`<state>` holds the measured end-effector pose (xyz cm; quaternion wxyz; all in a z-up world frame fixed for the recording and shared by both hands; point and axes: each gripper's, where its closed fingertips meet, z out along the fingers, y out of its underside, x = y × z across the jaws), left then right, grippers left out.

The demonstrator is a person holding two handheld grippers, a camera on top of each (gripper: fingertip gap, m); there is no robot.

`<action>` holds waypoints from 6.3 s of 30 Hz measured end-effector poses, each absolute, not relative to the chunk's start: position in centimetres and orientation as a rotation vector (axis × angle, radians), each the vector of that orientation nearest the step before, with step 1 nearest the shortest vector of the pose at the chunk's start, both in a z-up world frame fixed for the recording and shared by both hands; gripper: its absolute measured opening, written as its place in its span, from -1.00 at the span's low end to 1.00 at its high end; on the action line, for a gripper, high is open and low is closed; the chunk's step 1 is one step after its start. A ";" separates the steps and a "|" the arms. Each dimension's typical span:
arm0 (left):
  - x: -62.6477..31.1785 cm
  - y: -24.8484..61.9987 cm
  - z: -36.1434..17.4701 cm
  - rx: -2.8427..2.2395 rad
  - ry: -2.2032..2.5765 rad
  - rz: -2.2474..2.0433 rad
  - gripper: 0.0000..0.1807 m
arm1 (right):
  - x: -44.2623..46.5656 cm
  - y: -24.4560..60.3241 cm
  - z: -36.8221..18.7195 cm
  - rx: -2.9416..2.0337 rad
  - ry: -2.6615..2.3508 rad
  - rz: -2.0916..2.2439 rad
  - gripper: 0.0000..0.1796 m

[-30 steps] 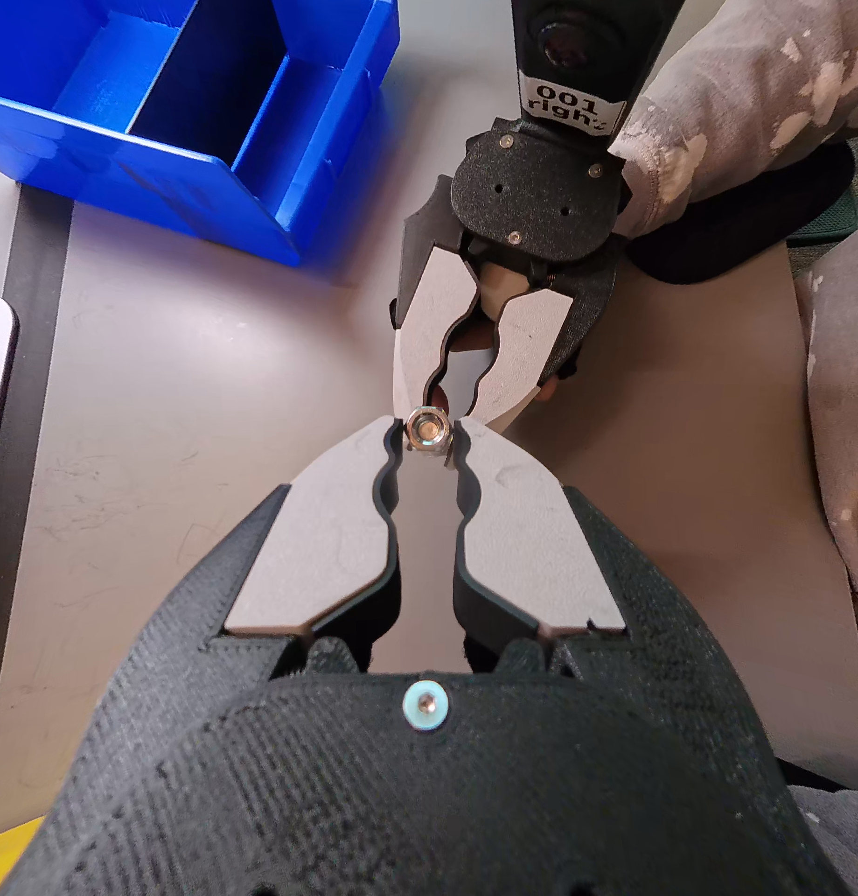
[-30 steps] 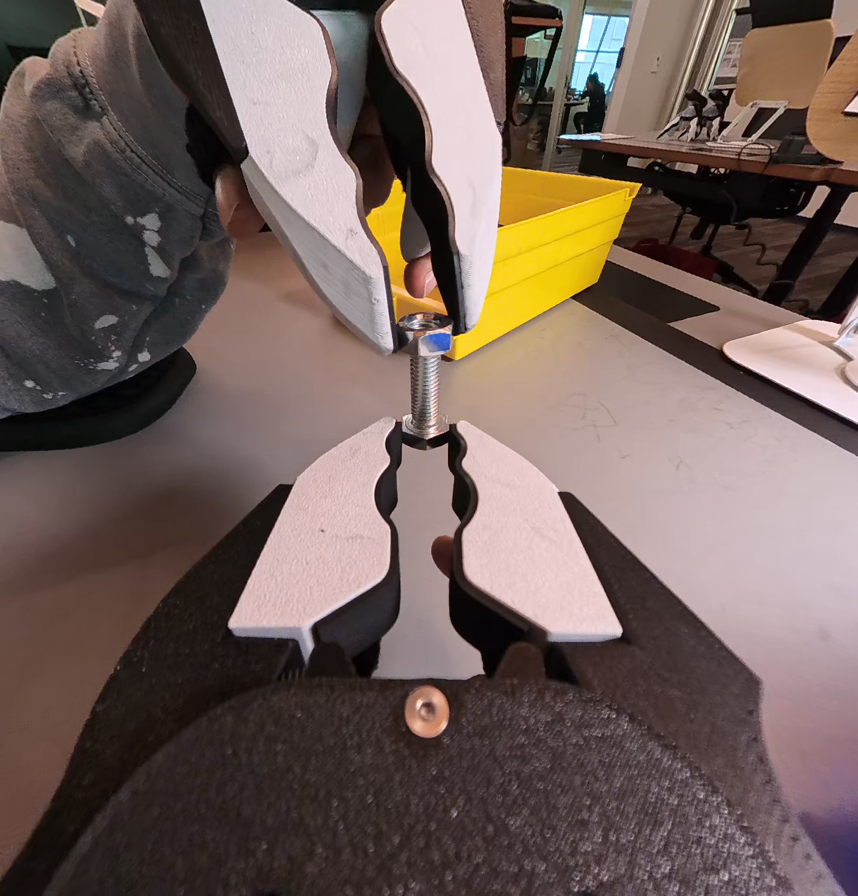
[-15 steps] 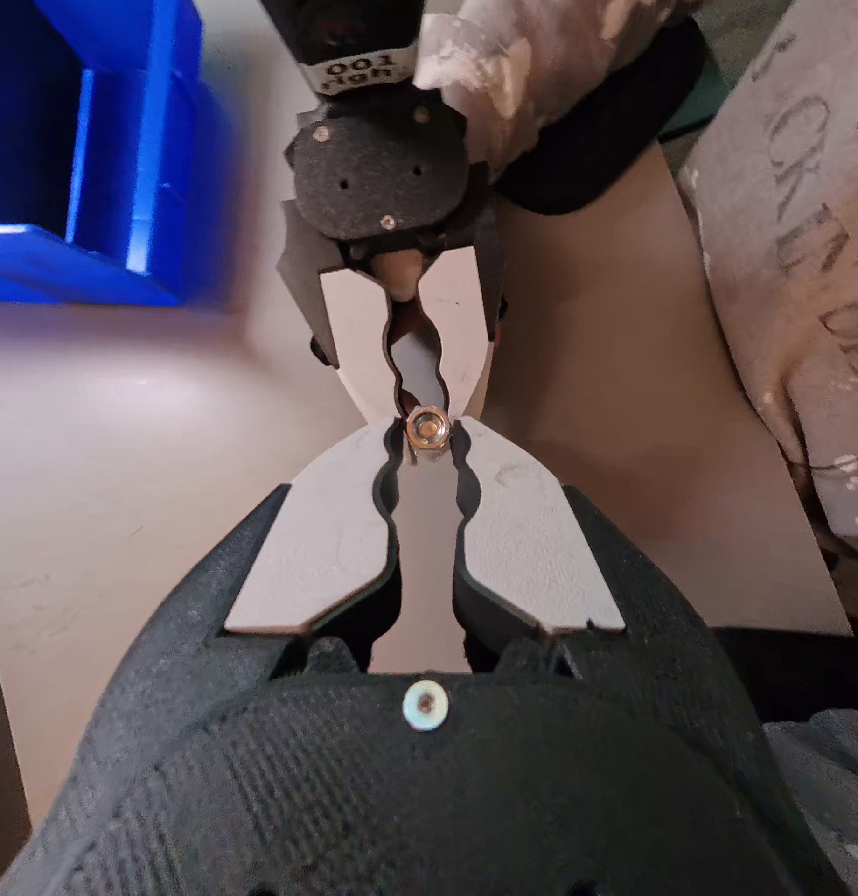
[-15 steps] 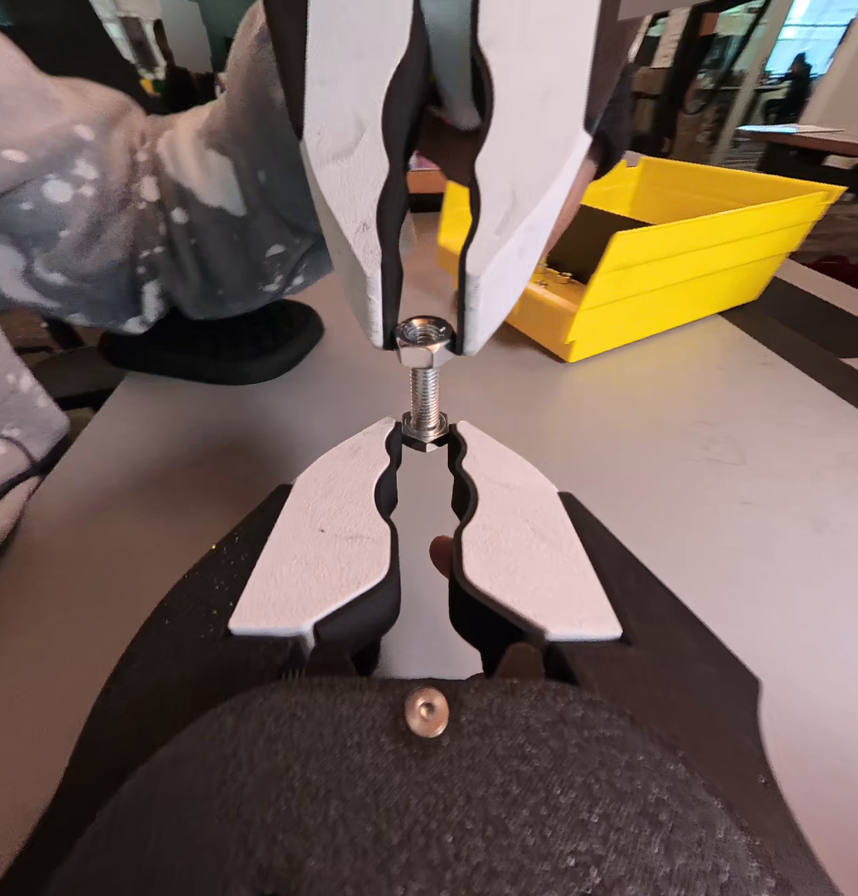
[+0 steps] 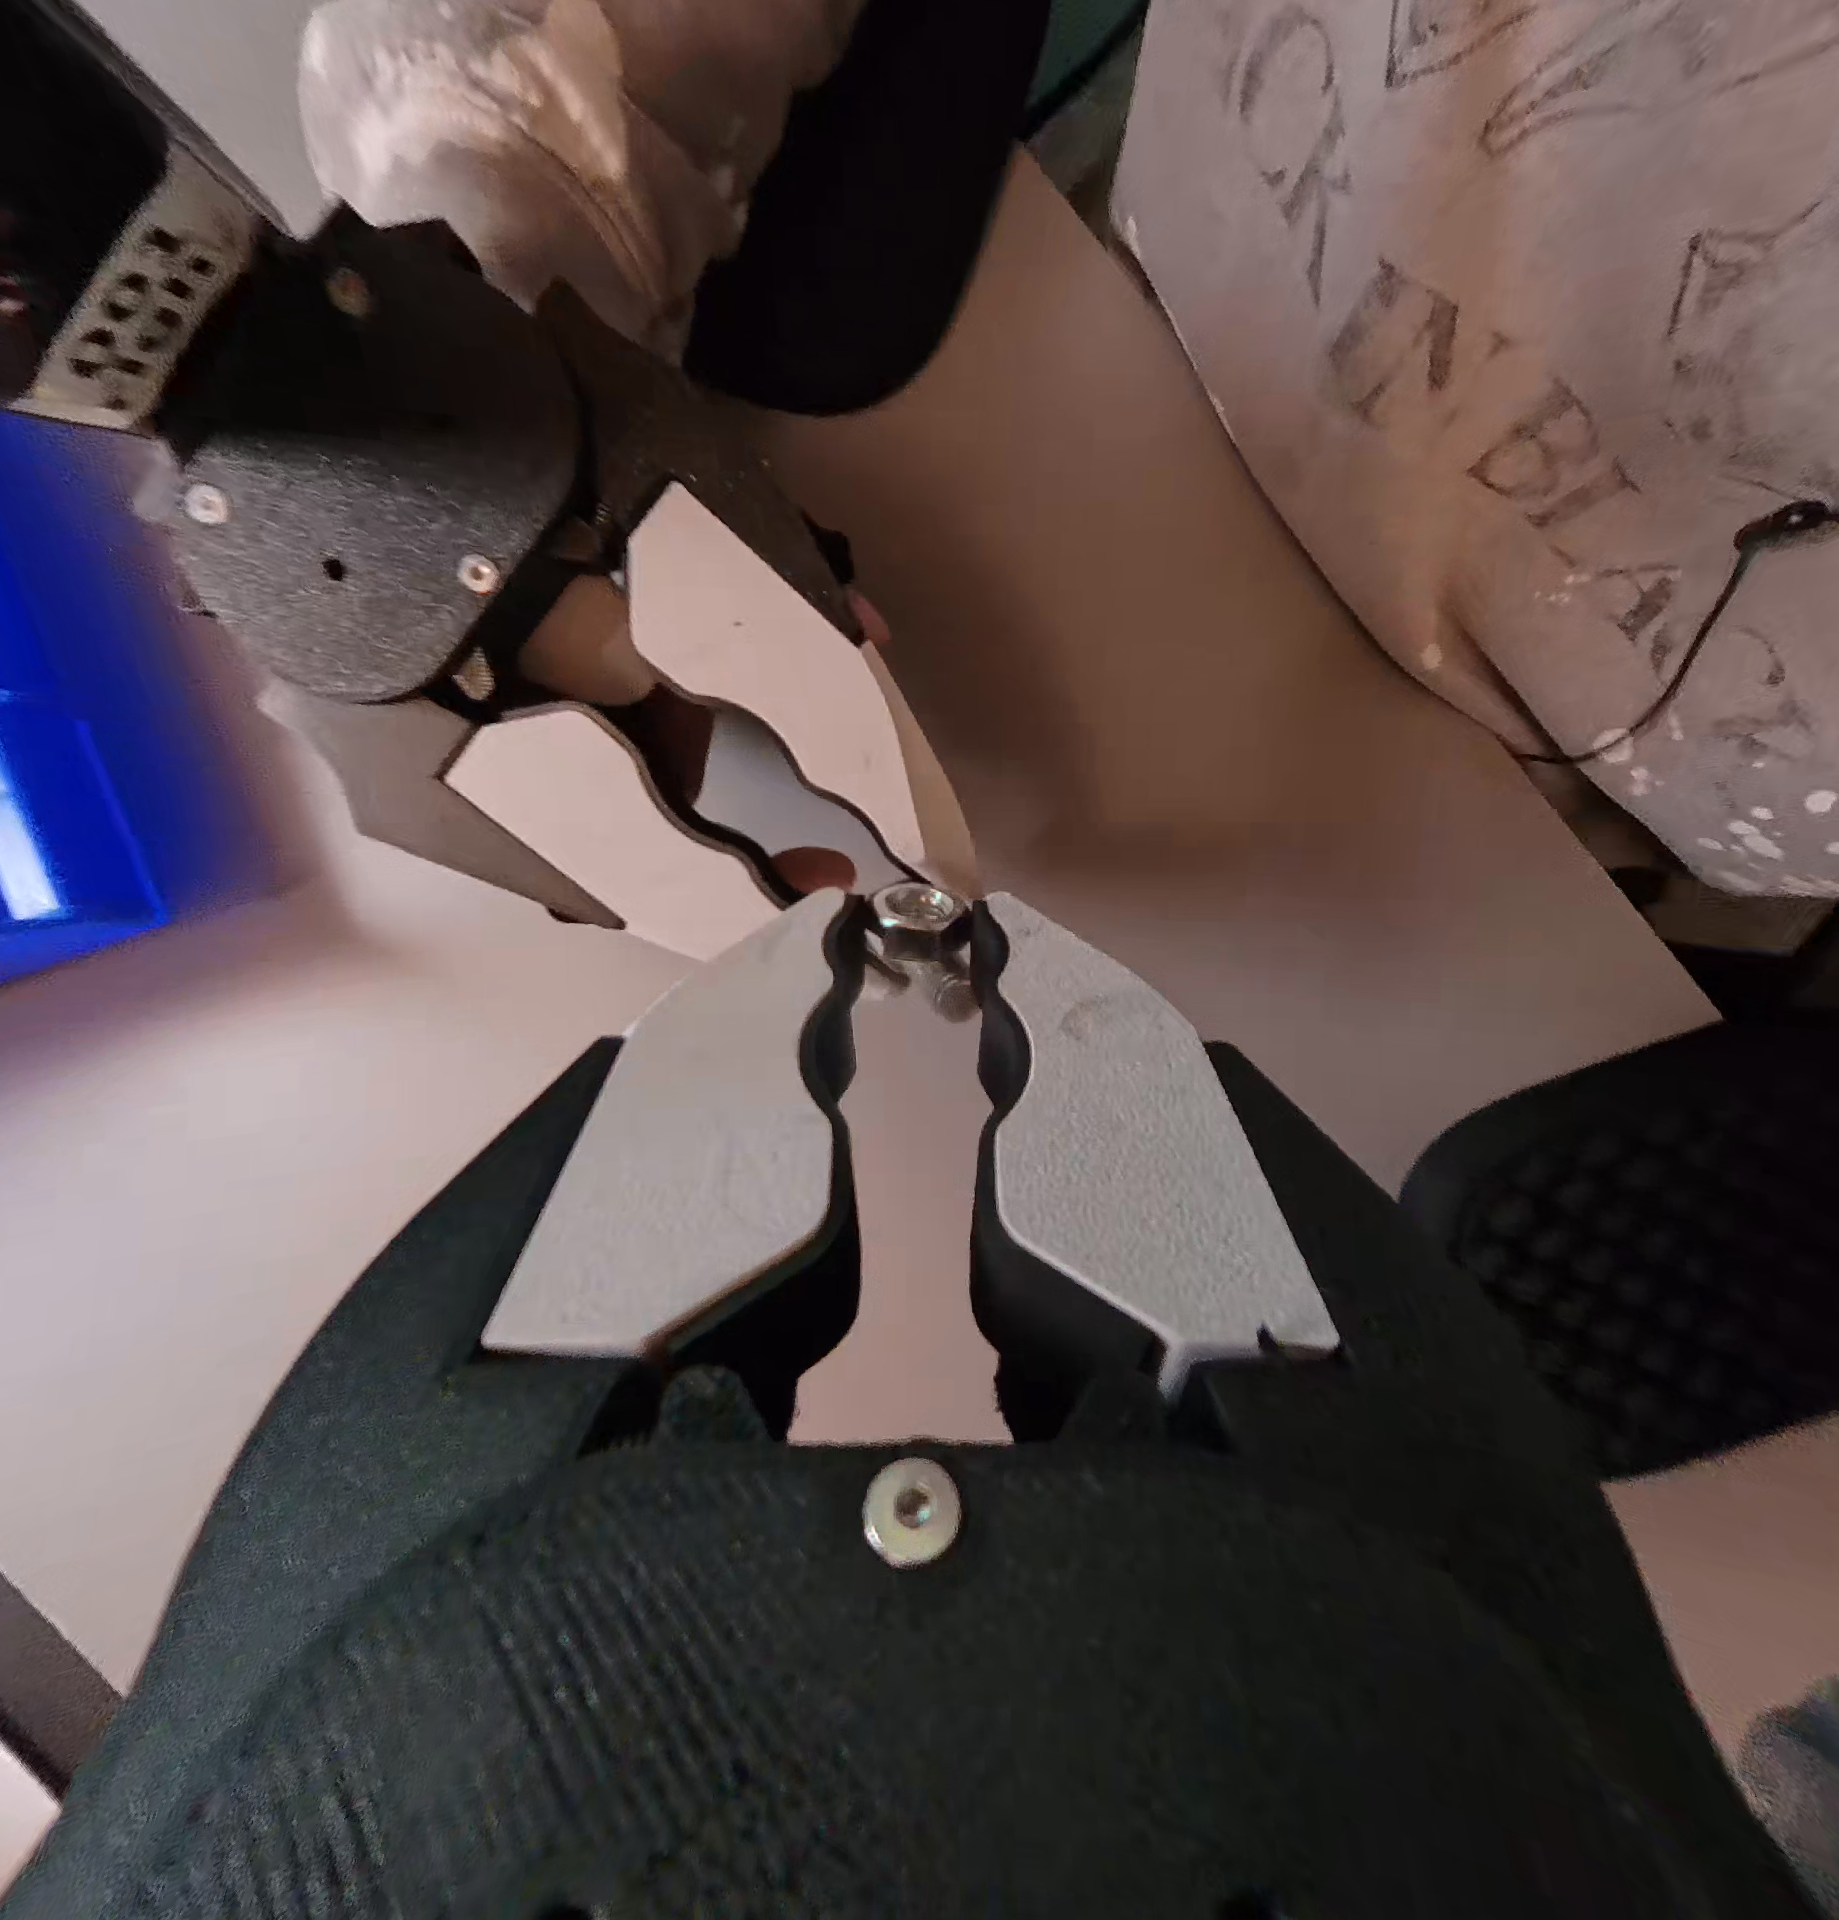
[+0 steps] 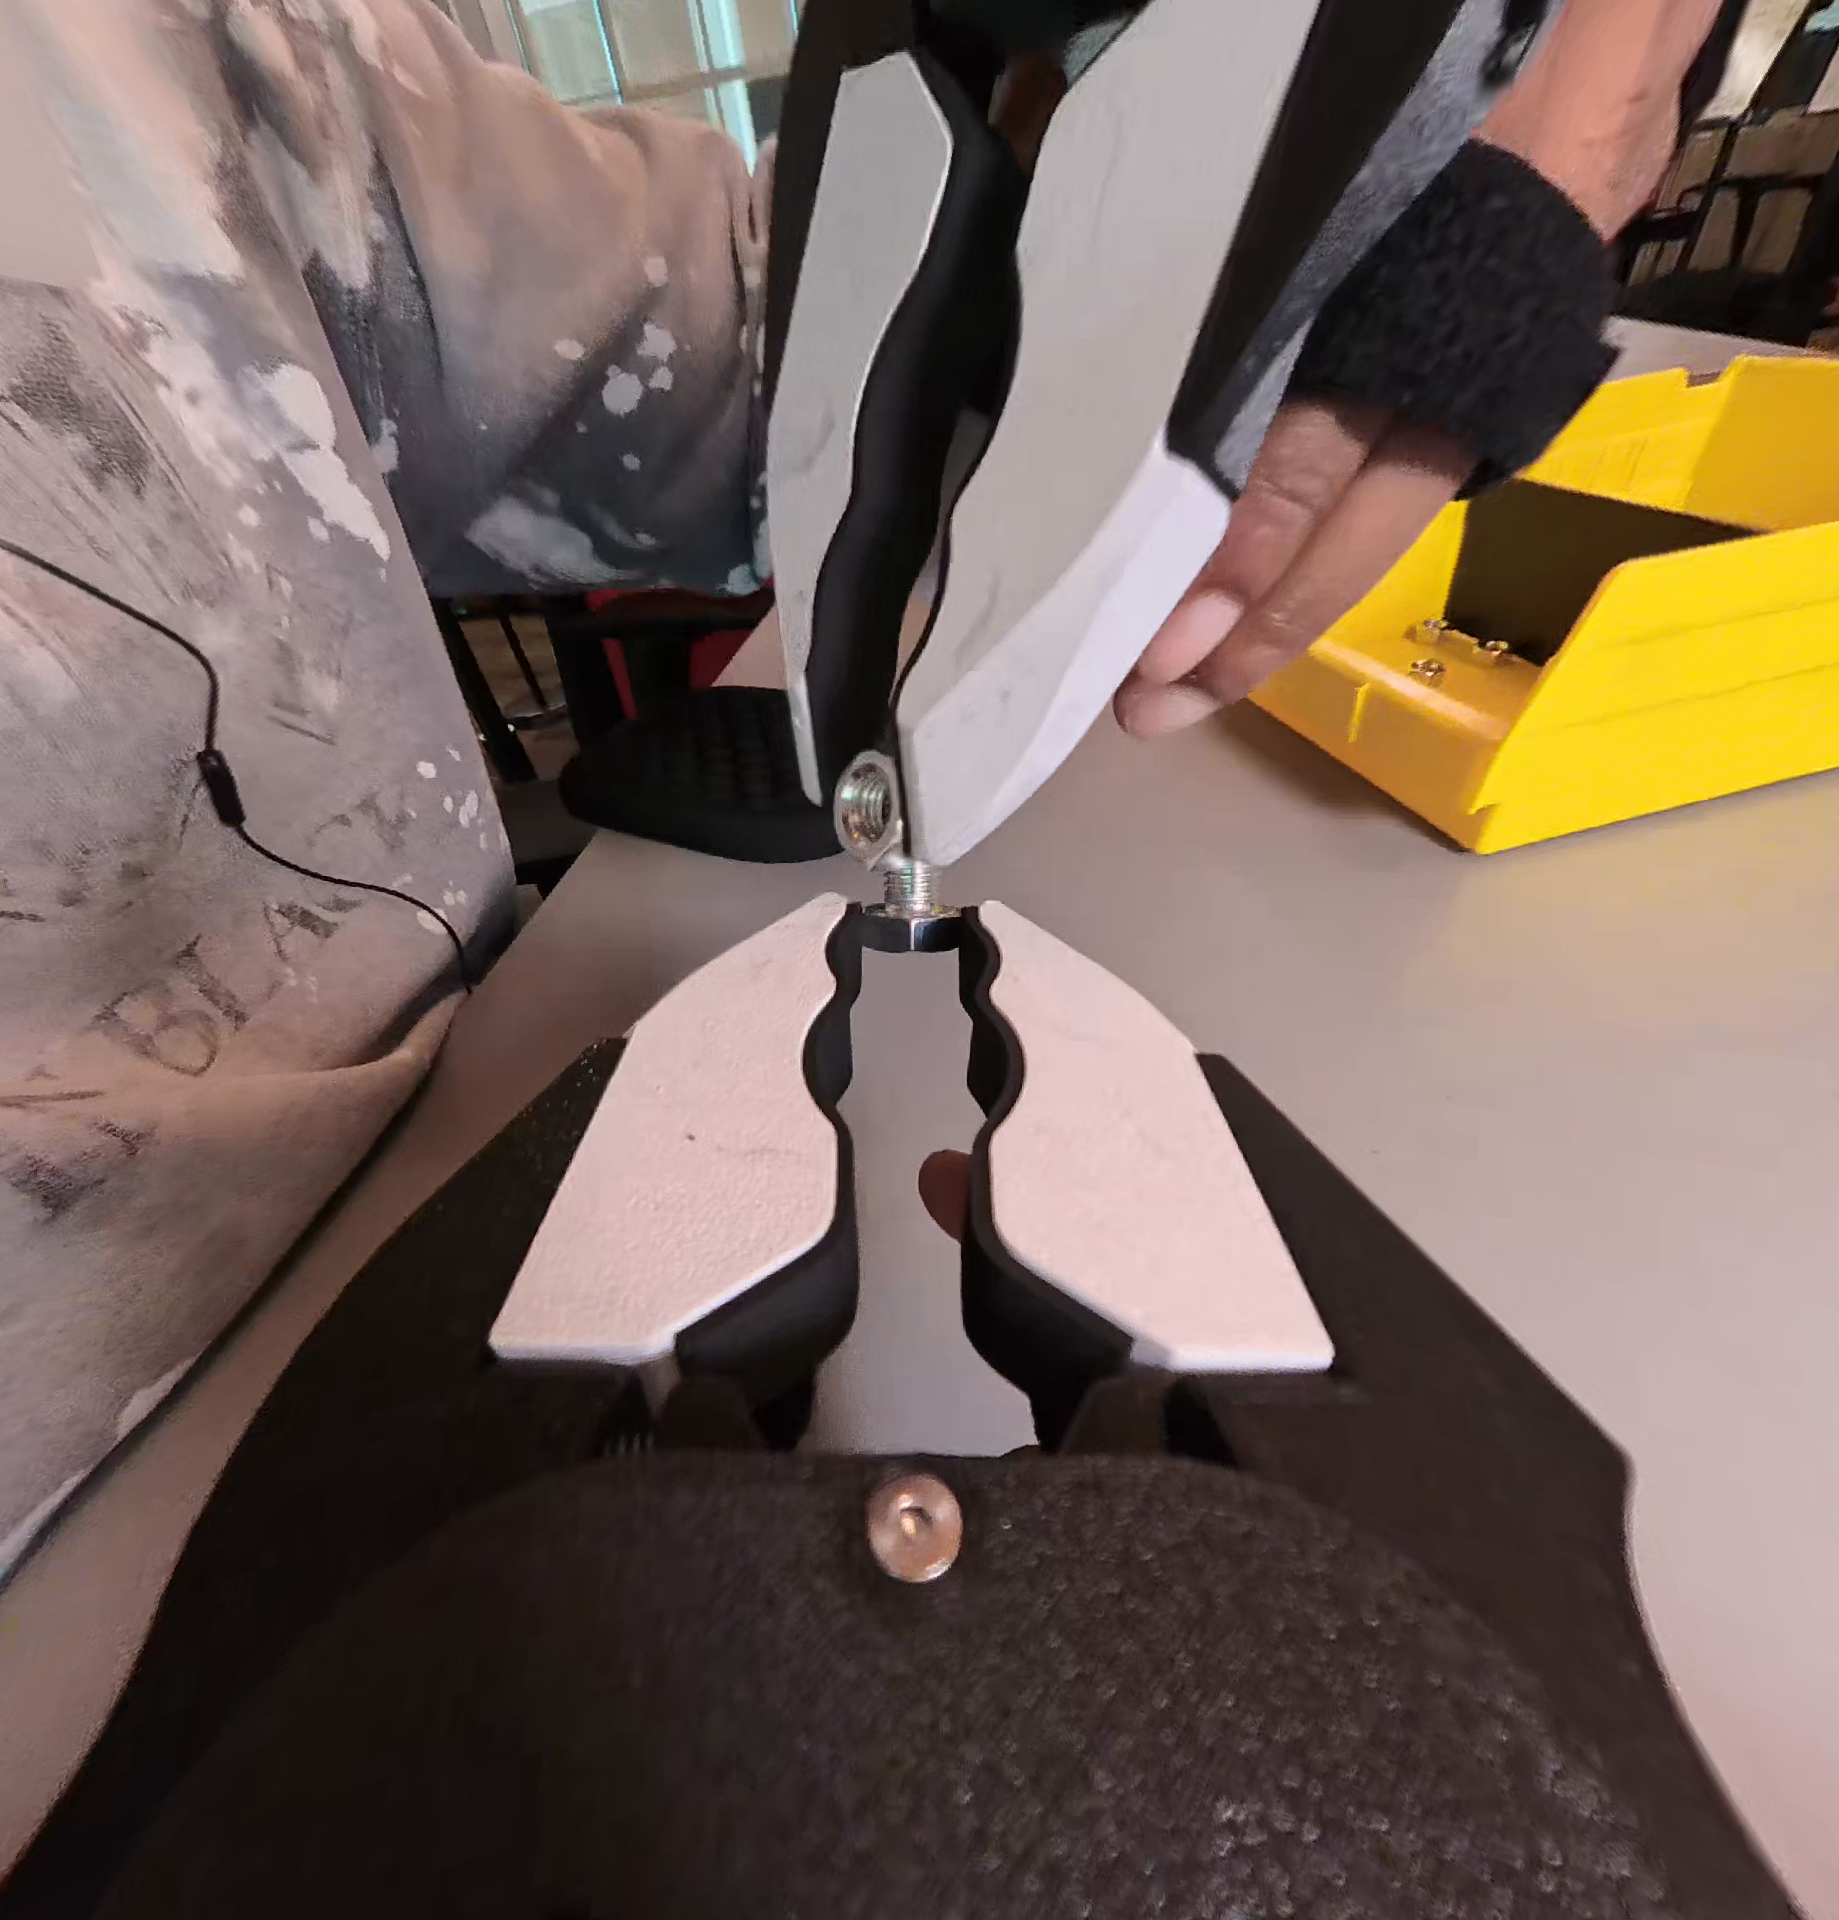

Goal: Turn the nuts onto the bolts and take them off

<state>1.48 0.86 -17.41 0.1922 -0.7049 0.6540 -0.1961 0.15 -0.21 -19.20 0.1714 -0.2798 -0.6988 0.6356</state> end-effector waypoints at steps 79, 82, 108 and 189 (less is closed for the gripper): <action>2.3 5.7 -5.9 -1.235 0.573 -0.864 -0.80 | 0.5 4.9 -8.9 -0.740 -1.248 1.798 -0.80; 3.1 4.5 -5.8 -1.214 0.666 -0.923 -0.80 | 1.4 3.6 -8.7 -0.680 -1.340 1.943 -0.81; 7.1 -0.4 -7.6 -1.183 1.190 -1.279 -0.80 | 6.0 -1.8 -10.4 -0.359 -1.837 2.371 -0.81; -0.8 7.9 -7.8 -1.424 0.402 -0.603 -0.65 | -1.4 7.3 -10.8 -0.843 -1.188 1.532 -0.80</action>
